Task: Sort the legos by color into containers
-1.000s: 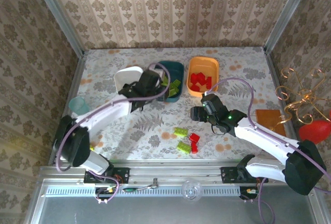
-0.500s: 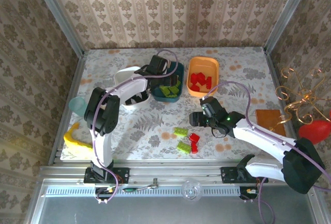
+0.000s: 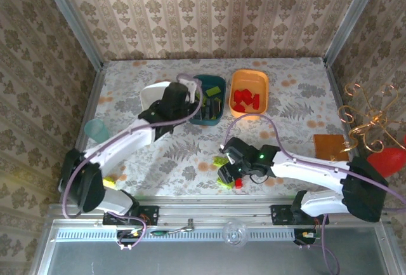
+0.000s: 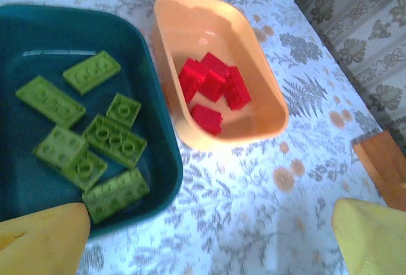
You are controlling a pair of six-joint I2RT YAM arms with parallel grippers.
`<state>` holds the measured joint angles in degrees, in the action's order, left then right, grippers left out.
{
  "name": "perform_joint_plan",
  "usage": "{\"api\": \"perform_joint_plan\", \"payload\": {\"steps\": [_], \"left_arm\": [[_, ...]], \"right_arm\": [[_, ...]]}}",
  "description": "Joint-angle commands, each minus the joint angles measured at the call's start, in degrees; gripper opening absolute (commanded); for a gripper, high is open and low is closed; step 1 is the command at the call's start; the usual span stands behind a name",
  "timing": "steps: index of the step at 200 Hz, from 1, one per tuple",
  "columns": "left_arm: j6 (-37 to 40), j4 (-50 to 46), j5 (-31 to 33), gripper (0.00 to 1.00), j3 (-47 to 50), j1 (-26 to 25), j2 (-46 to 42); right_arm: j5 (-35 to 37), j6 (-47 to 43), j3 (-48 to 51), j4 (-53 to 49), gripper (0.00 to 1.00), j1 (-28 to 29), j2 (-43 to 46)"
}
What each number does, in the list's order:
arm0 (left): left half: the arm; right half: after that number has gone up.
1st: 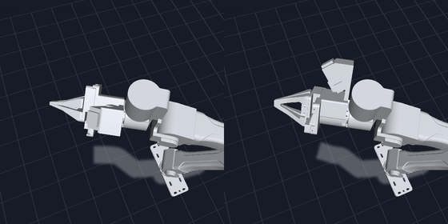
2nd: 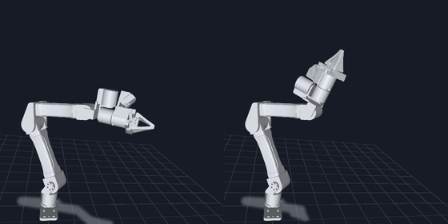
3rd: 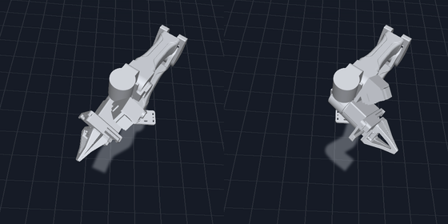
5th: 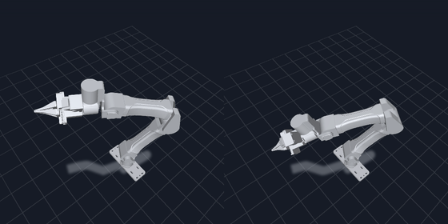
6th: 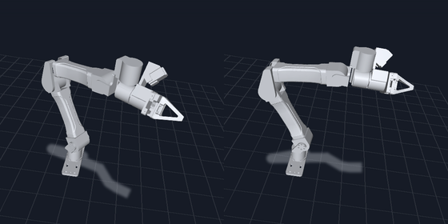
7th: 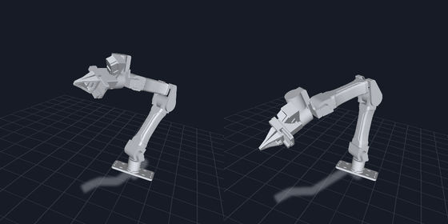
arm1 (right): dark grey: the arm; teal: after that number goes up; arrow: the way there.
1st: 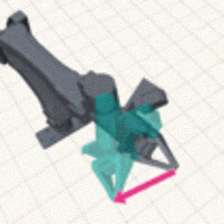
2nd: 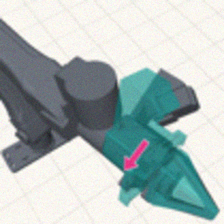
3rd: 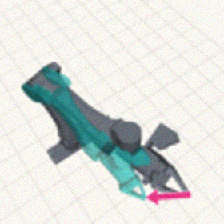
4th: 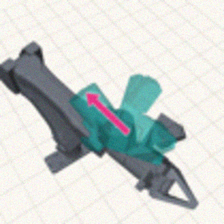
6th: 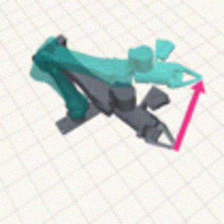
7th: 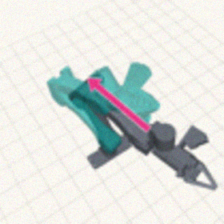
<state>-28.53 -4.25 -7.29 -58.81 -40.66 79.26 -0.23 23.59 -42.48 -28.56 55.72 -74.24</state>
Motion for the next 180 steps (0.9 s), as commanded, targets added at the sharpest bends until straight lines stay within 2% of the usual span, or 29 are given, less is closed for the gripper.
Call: {"api": "perform_joint_plan", "payload": {"steps": [1,38,63,102,119,152,180], "left_arm": [[-2.65,1.40,2.96,1.00,7.56,-0.30,-6.57],[-4.89,-0.96,7.17,1.00,18.88,-0.68,-20.26],[-5.80,-4.12,9.28,1.00,23.18,-0.73,-28.62],[-6.51,-7.67,10.58,1.00,25.73,-0.73,-33.92],[-6.64,-7.97,10.89,1.00,26.37,-0.65,-34.69],[-6.81,-8.04,11.14,1.00,26.82,-0.71,-35.58],[-7.02,-8.67,11.68,1.00,27.53,-0.69,-36.63]], "right_arm": [[2.96,-2.40,-2.98,-4.81,0.69,2.83,-3.36],[6.73,-4.16,-6.66,-5.46,0.67,6.42,-10.28],[7.86,-4.75,-8.24,-5.11,0.65,7.76,-13.86],[8.61,-5.63,-9.73,-4.72,0.60,8.87,-19.39],[9.70,-5.51,-9.56,-3.37,0.53,8.81,-21.35],[9.28,-6.31,-9.76,2.34,0.33,8.88,-22.27],[7.47,-7.74,-12.13,6.56,0.26,8.79,-19.08]]}}
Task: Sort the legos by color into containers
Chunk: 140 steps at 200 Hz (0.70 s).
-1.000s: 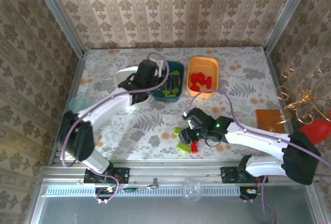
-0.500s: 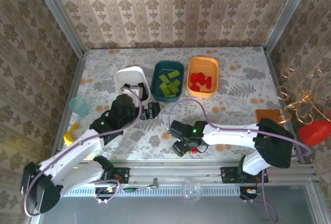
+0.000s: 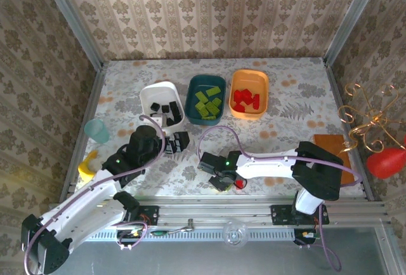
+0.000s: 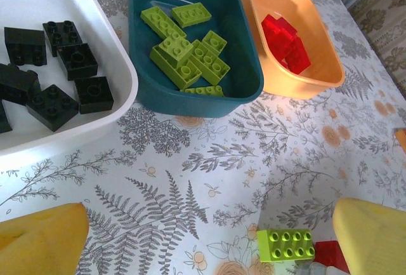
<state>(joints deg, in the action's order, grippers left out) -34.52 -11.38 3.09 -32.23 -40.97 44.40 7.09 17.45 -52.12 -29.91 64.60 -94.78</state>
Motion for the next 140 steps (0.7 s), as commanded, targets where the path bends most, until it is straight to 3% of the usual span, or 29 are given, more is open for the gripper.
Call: {"api": "perform_joint_plan", "payload": {"steps": [1,33,73,107,140], "left_arm": [[-1.05,-1.54,1.30,1.00,1.03,-0.40,-1.82],[-1.89,-1.65,0.60,1.00,3.29,-0.43,-3.82],[-4.28,-2.07,0.45,1.00,7.10,-0.60,-6.80],[-5.41,-2.15,0.20,1.00,8.82,-1.83,-7.71],[-6.12,-2.24,1.34,1.00,9.20,-4.39,-6.60]], "right_arm": [[0.09,-1.66,-2.65,8.01,0.26,-0.09,1.63],[-1.43,-3.21,-5.82,10.35,0.25,-2.45,6.38],[-3.51,-1.93,-10.33,14.79,0.23,-13.90,8.43],[-3.43,0.49,-22.50,13.79,0.23,-23.24,-1.16],[-2.25,2.36,-38.03,9.04,0.24,-27.77,-14.89]]}}
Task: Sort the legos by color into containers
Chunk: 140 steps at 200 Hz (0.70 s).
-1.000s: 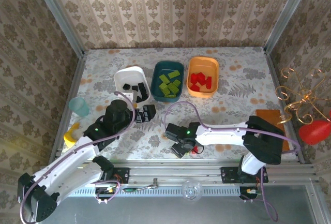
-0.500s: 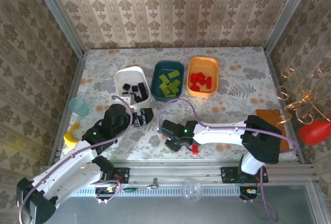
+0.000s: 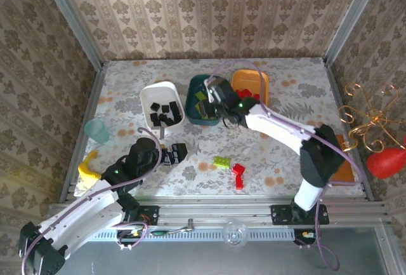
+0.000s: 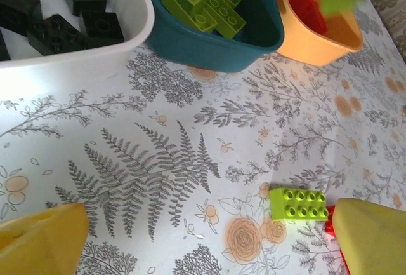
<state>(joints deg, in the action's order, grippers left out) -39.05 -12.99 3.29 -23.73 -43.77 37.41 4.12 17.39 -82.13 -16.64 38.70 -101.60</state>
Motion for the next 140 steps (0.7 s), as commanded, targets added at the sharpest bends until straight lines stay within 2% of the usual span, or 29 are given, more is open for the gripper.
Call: {"api": "perform_joint_plan", "payload": {"steps": [1,25,41,48,67,82,102,140], "left_arm": [[-1.62,-0.62,1.17,1.00,0.74,-1.68,0.43],[-2.24,0.22,1.52,1.00,1.05,-3.81,2.36],[-2.64,1.37,1.26,1.00,1.59,-4.69,3.60],[-2.78,2.46,0.58,1.00,2.09,-4.76,4.09],[-2.60,4.62,-1.10,1.00,2.97,-4.75,5.33],[-1.62,5.68,-2.36,1.00,3.07,-4.79,6.38],[0.11,6.84,-4.57,1.00,2.22,-4.76,8.44],[3.80,7.59,-8.94,0.99,-1.44,-4.94,16.03]], "right_arm": [[0.81,2.54,-8.52,-4.47,0.24,-1.96,-8.60],[1.88,4.52,-18.81,-8.87,0.26,-3.73,-17.29],[1.86,6.00,-23.13,-10.25,0.31,-4.57,-21.00],[1.58,6.57,-24.74,-10.59,0.36,-4.89,-22.22],[-0.81,6.80,-28.71,-11.36,0.60,-5.48,-24.37],[-1.35,6.35,-30.17,-11.57,0.68,-5.49,-24.08],[-1.96,6.63,-27.63,-10.16,0.71,-5.39,-20.94],[-2.96,8.99,-11.22,-2.17,0.73,-4.95,-8.70]]}}
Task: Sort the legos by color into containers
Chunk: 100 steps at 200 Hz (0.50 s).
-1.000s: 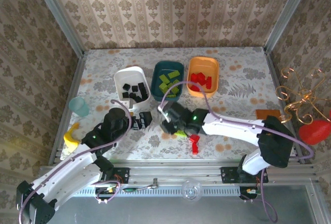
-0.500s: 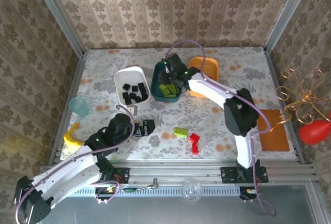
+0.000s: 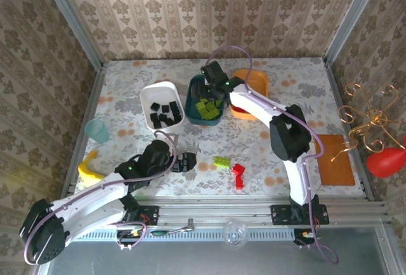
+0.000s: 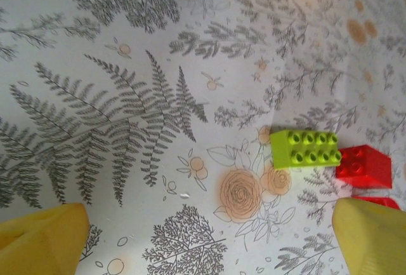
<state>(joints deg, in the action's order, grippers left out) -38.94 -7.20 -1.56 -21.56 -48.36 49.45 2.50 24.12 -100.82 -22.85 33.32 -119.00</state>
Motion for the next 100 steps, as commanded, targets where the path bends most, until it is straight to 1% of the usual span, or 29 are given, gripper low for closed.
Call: {"api": "perform_joint_plan", "payload": {"steps": [1,31,52,76,100], "left_arm": [[3.78,1.82,-4.17,0.99,-3.76,-0.39,4.25],[6.77,4.46,-7.79,0.94,-7.97,-1.72,13.17],[10.57,4.51,-8.28,0.92,-12.63,-3.95,20.04],[14.89,2.15,-8.31,0.89,-18.72,-5.49,28.64],[16.48,1.97,-7.42,0.83,-23.20,-5.44,34.77]], "right_arm": [[-1.39,2.34,7.87,4.17,0.73,0.43,9.05],[-0.44,3.87,21.95,7.87,0.73,0.44,19.16],[0.53,4.31,31.17,9.55,0.73,0.34,25.65],[0.56,5.59,39.08,10.10,0.73,-0.51,31.45],[0.86,5.93,44.55,9.77,0.73,-0.87,36.60]]}}
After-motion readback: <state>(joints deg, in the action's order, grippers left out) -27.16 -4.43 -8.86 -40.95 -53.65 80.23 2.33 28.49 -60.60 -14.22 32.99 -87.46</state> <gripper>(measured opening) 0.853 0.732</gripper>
